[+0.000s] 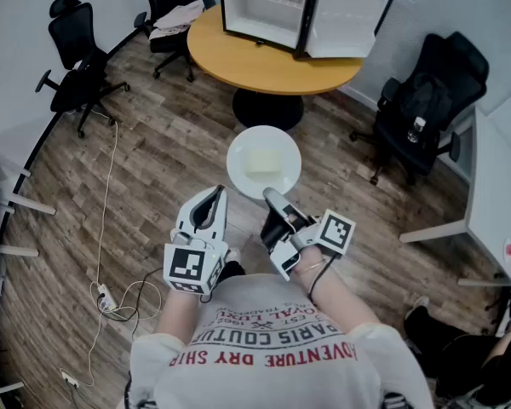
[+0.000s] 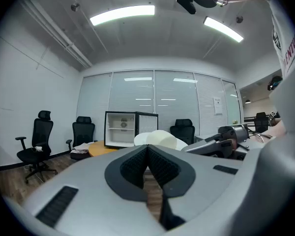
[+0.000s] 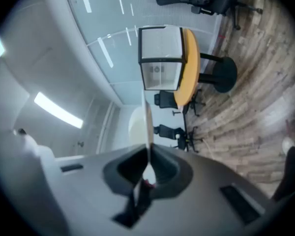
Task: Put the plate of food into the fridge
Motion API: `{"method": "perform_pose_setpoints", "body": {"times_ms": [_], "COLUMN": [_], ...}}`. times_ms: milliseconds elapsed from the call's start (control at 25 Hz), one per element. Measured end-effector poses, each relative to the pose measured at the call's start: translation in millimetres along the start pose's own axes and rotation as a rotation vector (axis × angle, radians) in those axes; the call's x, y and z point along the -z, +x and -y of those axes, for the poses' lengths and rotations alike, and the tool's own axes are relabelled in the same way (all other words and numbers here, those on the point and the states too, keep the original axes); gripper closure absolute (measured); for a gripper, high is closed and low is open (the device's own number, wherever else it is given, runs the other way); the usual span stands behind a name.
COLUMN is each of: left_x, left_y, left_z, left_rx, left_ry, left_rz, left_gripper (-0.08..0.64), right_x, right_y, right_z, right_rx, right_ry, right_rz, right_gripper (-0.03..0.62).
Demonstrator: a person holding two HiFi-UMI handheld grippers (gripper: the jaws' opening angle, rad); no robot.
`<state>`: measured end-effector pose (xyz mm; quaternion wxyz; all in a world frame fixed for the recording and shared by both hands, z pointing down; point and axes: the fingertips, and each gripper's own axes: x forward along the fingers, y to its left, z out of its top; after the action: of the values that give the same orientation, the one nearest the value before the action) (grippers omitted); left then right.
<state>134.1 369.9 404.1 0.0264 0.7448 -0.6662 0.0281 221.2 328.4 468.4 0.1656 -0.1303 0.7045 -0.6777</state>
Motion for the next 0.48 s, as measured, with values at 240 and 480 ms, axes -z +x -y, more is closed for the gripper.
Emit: {"method": "perform_pose_setpoints", "body": {"times_ms": [240, 480], "left_x": [-2, 4], "left_y": [7, 16], "left_z": [-7, -8], "left_rx": [-0.005, -0.002], "left_ry": [-0.003, -0.010], "left_rz": [-0.010, -0.014], "left_gripper": [0.535, 0.535], "right_x": [-3, -11], "right_y": [10, 13], "right_z": [-2, 1], "right_rx": [0.000, 0.011], "right_ry": [-0.001, -0.020], "right_rz": [-0.002, 0.003], "right_gripper": [0.555, 0.555]}}
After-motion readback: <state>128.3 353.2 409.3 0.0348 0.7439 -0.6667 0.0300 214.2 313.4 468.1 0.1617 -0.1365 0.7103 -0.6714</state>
